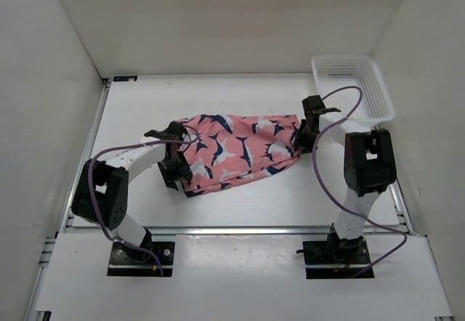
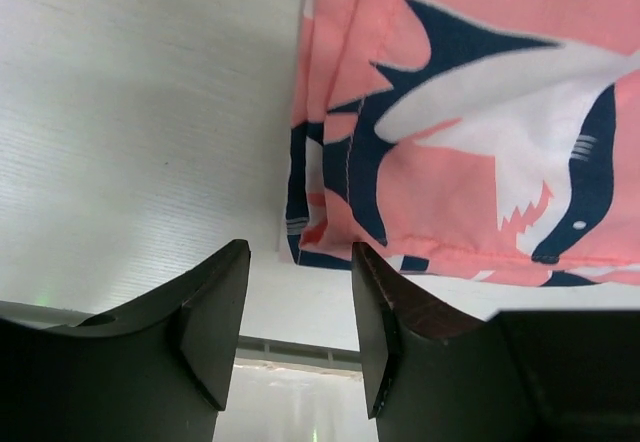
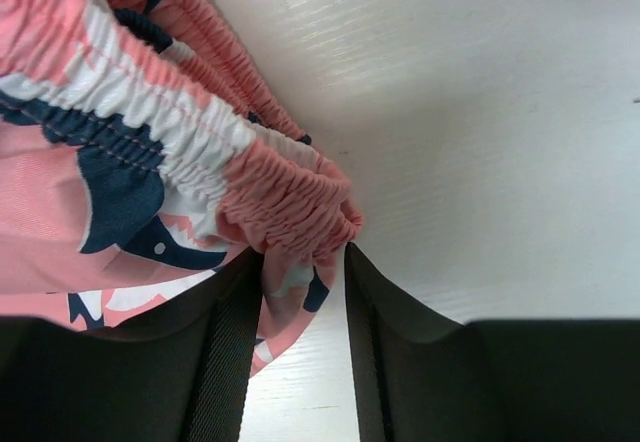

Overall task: Fold and stack the shorts
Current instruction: Fold the shorts

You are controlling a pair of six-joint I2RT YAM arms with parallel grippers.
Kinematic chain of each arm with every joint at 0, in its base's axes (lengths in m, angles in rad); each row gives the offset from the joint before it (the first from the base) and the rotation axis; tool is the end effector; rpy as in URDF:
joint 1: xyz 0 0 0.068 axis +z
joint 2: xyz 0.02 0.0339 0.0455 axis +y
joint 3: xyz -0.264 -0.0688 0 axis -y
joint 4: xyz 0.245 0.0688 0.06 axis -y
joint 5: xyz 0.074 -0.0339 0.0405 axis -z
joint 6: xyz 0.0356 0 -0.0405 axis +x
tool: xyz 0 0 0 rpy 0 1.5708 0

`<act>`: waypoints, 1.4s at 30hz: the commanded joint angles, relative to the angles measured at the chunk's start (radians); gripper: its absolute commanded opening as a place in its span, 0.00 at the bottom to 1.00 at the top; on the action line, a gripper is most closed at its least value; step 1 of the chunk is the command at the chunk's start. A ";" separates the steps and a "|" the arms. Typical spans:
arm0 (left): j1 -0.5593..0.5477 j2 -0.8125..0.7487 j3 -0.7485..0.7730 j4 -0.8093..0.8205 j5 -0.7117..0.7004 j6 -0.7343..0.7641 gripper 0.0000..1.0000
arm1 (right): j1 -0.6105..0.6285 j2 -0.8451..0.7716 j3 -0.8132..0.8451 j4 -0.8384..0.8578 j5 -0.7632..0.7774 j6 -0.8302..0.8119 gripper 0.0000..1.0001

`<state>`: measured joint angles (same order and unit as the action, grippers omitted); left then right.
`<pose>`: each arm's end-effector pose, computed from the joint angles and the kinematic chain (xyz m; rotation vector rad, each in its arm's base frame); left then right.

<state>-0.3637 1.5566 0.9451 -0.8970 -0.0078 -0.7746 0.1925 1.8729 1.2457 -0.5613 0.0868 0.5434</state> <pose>0.2413 -0.0916 0.1766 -0.6297 3.0197 -0.0417 0.3667 0.0683 0.1688 0.5033 2.7068 0.0801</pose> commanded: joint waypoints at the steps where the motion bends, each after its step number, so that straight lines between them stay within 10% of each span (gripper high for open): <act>1: -0.004 0.016 0.040 0.001 -0.014 0.000 0.57 | 0.002 -0.044 0.012 -0.032 0.045 -0.008 0.37; 9: -0.023 0.056 0.115 0.010 -0.023 0.000 0.41 | 0.042 -0.035 0.050 -0.042 0.054 -0.008 0.00; 14: -0.034 0.077 0.142 0.010 -0.001 0.020 0.56 | 0.055 -0.035 0.051 -0.052 0.054 -0.008 0.00; 35: -0.044 0.105 0.086 0.010 -0.066 -0.012 0.59 | 0.064 -0.044 0.069 -0.071 0.054 -0.008 0.04; 42: -0.044 0.114 0.086 0.010 -0.066 -0.003 0.20 | 0.064 -0.054 0.078 -0.080 0.064 -0.008 0.04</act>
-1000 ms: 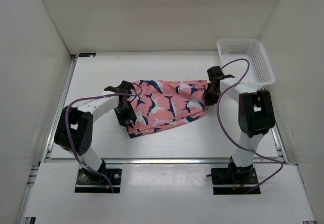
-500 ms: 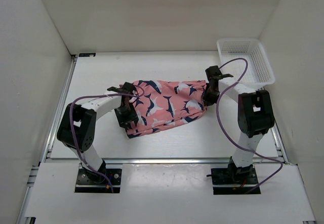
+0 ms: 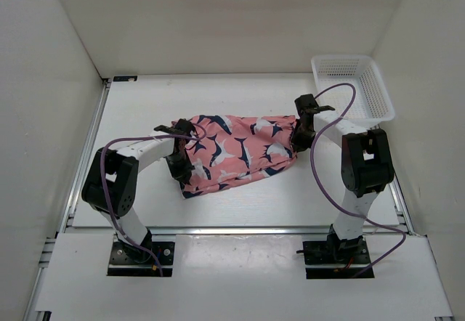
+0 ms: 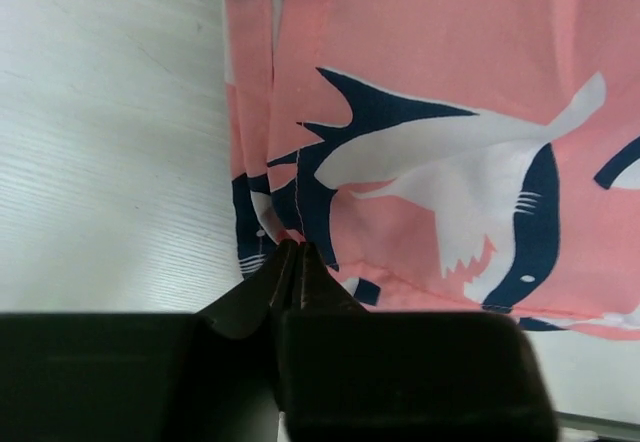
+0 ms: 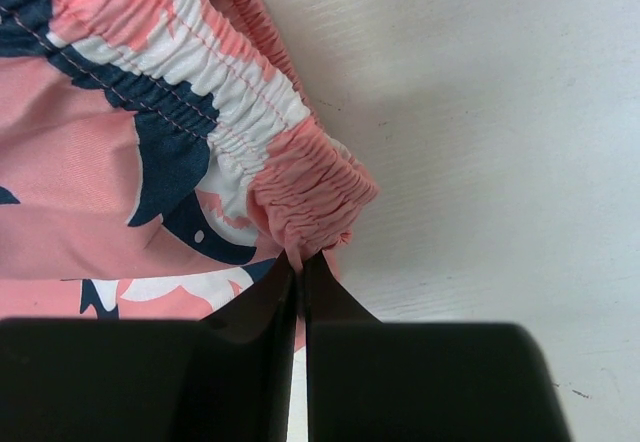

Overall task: Fold and stack the shorts
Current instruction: Fold the shorts

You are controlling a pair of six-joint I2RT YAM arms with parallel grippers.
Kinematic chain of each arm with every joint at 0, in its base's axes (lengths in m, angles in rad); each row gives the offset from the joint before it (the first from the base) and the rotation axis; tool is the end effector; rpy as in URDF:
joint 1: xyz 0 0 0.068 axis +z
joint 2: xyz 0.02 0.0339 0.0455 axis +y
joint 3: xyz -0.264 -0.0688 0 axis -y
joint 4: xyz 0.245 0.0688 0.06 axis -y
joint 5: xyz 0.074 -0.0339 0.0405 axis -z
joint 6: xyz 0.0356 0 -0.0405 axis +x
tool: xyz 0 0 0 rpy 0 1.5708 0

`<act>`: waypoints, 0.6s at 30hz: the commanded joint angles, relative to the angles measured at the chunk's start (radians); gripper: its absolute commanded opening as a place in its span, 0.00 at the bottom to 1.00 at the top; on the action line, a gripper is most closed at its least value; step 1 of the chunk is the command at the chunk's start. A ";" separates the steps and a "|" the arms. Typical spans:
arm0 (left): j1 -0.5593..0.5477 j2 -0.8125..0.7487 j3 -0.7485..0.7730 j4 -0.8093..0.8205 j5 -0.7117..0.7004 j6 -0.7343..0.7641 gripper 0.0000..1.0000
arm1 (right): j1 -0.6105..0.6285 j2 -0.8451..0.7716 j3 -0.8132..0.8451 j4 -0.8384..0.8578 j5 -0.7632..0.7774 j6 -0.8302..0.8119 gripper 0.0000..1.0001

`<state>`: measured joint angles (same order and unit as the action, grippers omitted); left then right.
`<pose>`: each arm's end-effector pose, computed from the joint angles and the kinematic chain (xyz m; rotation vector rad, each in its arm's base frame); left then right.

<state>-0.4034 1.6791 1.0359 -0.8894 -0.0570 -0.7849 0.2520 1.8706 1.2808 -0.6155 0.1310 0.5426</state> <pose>0.2627 -0.1099 0.1676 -0.5852 3.0217 0.0398 0.3634 0.0888 0.1772 0.4319 2.7207 0.0304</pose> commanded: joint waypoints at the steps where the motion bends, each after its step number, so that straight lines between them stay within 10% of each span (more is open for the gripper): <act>1: -0.005 -0.021 0.004 0.003 -0.017 0.007 0.10 | 0.004 -0.062 0.043 -0.026 0.019 -0.007 0.04; 18: -0.005 -0.366 0.012 -0.197 0.011 -0.002 0.10 | 0.004 -0.122 0.005 -0.072 0.039 -0.027 0.05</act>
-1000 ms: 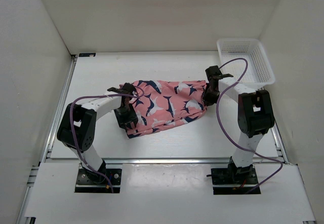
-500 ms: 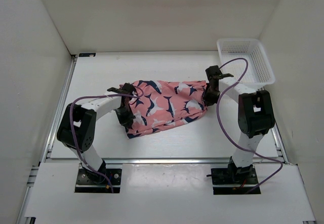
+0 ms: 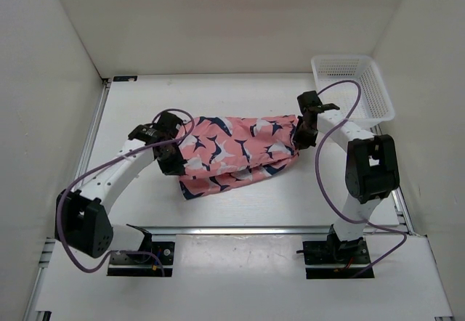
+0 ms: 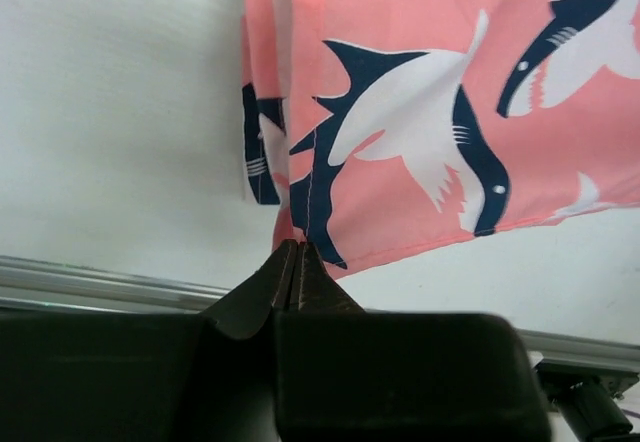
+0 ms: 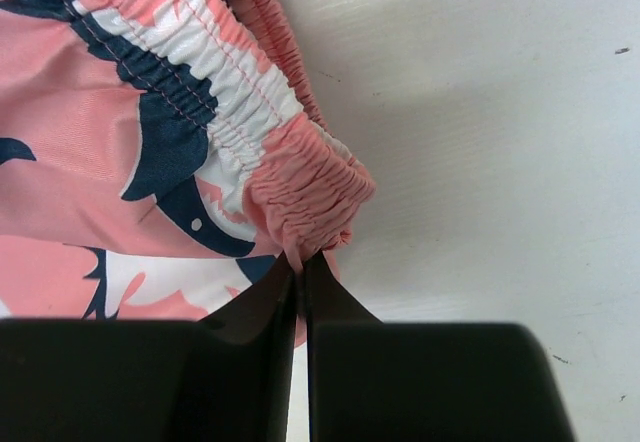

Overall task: Fold and stack the shorts
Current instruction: Fold the shorts

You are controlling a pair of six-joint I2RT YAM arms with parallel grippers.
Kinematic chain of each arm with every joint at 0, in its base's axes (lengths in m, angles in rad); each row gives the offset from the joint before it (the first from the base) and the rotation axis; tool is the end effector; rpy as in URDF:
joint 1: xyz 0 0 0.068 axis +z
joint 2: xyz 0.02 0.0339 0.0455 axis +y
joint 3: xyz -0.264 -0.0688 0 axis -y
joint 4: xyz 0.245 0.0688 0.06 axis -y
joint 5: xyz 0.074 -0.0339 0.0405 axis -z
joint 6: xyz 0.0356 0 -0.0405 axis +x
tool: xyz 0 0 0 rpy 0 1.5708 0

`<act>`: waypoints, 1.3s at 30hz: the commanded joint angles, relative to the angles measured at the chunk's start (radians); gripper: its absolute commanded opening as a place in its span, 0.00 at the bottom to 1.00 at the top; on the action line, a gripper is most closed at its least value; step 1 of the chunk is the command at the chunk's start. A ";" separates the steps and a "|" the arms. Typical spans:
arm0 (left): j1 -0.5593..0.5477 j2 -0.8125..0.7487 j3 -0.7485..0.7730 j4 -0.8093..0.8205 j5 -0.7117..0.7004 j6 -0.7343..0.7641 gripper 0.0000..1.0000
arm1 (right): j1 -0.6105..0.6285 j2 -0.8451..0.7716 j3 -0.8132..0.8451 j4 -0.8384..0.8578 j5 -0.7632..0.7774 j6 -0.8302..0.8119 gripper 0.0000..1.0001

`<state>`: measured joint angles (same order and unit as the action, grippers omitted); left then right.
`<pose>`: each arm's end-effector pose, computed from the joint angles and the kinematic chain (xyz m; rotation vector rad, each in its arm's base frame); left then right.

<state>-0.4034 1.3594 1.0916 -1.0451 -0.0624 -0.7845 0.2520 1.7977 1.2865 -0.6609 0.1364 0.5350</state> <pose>0.2259 -0.0940 0.2587 -0.5589 2.8356 -0.1350 0.3545 0.0863 0.2025 0.4210 2.6893 0.0391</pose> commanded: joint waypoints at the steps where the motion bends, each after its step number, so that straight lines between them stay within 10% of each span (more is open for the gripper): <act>1: -0.005 -0.055 -0.061 -0.041 0.029 -0.002 0.10 | 0.004 -0.049 -0.001 -0.026 0.034 -0.020 0.05; 7: -0.024 -0.051 -0.196 0.040 0.076 0.007 0.10 | 0.004 -0.038 -0.038 -0.016 0.034 -0.020 0.12; 15: -0.077 0.055 -0.217 0.073 0.101 -0.002 0.10 | 0.004 -0.047 -0.047 -0.006 0.052 -0.029 0.89; 20: -0.077 0.066 -0.127 0.031 0.032 0.007 0.73 | -0.023 -0.012 -0.047 0.030 -0.037 -0.029 0.90; 30: 0.025 0.144 0.060 0.011 -0.036 0.037 0.73 | -0.043 0.103 -0.036 0.107 -0.159 -0.020 0.72; 39: 0.098 0.205 0.105 0.020 -0.024 0.067 0.60 | -0.043 0.057 -0.084 0.129 -0.086 0.009 0.00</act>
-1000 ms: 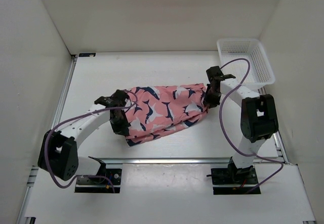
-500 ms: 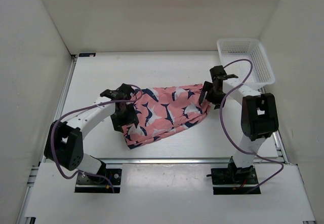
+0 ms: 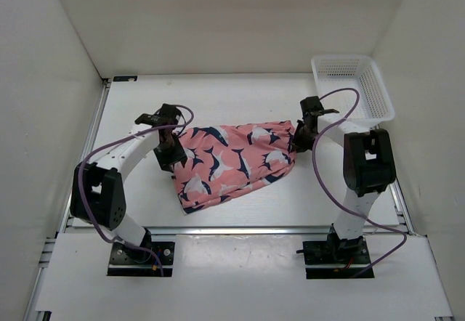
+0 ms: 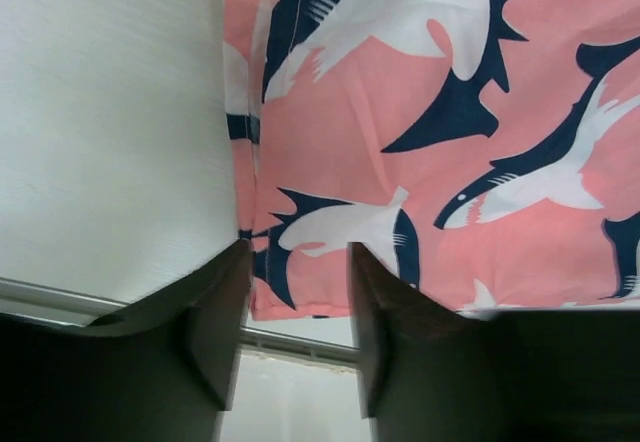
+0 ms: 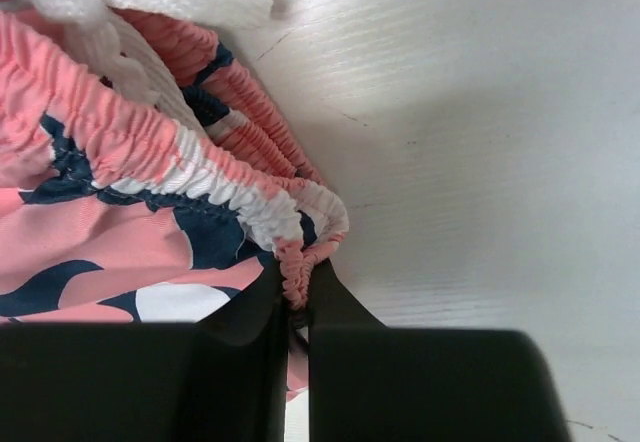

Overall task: Fold and stack the shorts
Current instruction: Fold the shorts

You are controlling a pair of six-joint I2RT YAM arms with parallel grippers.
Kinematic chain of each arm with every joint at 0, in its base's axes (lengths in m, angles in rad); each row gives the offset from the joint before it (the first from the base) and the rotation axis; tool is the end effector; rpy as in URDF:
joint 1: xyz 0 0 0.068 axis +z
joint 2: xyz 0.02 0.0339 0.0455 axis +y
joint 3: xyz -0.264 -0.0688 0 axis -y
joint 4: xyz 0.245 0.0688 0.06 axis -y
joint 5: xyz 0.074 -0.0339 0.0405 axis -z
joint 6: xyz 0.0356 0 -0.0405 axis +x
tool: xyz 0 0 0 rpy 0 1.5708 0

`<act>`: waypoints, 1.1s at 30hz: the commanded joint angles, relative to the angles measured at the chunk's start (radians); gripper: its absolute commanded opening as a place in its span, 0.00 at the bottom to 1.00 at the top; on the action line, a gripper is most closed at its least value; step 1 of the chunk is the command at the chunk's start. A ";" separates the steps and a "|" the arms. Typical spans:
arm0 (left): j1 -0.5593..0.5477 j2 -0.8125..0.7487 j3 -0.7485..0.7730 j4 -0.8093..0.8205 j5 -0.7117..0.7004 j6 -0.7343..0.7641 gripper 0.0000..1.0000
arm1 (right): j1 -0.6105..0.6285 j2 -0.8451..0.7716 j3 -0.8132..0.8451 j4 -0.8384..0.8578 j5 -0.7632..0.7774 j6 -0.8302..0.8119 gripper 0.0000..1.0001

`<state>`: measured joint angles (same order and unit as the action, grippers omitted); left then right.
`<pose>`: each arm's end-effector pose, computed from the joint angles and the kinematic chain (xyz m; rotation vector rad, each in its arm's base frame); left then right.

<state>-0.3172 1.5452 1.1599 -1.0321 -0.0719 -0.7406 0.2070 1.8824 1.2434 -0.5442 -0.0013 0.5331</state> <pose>0.2664 -0.0848 0.2327 -0.6327 2.9048 -0.0230 0.3668 0.0771 0.1654 0.4499 2.7372 0.1986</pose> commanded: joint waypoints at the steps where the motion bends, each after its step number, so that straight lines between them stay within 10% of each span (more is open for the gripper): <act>1: 0.012 0.019 0.037 0.016 -0.014 0.023 0.50 | 0.002 -0.066 -0.064 0.012 0.073 0.011 0.00; 5: 0.021 0.079 0.015 0.058 0.024 0.023 0.11 | 0.002 -0.175 -0.119 -0.008 0.190 0.021 0.00; 20: -0.006 0.289 0.043 0.204 0.038 -0.013 0.10 | 0.026 -0.342 -0.044 -0.112 0.354 -0.057 0.00; 33: -0.017 0.354 0.129 0.214 0.075 -0.002 0.10 | 0.501 -0.183 0.361 -0.256 0.446 -0.117 0.00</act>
<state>-0.3313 1.9015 1.2594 -0.8471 -0.0151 -0.7509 0.6117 1.6379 1.5326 -0.7414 0.4080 0.4461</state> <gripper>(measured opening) 0.109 0.124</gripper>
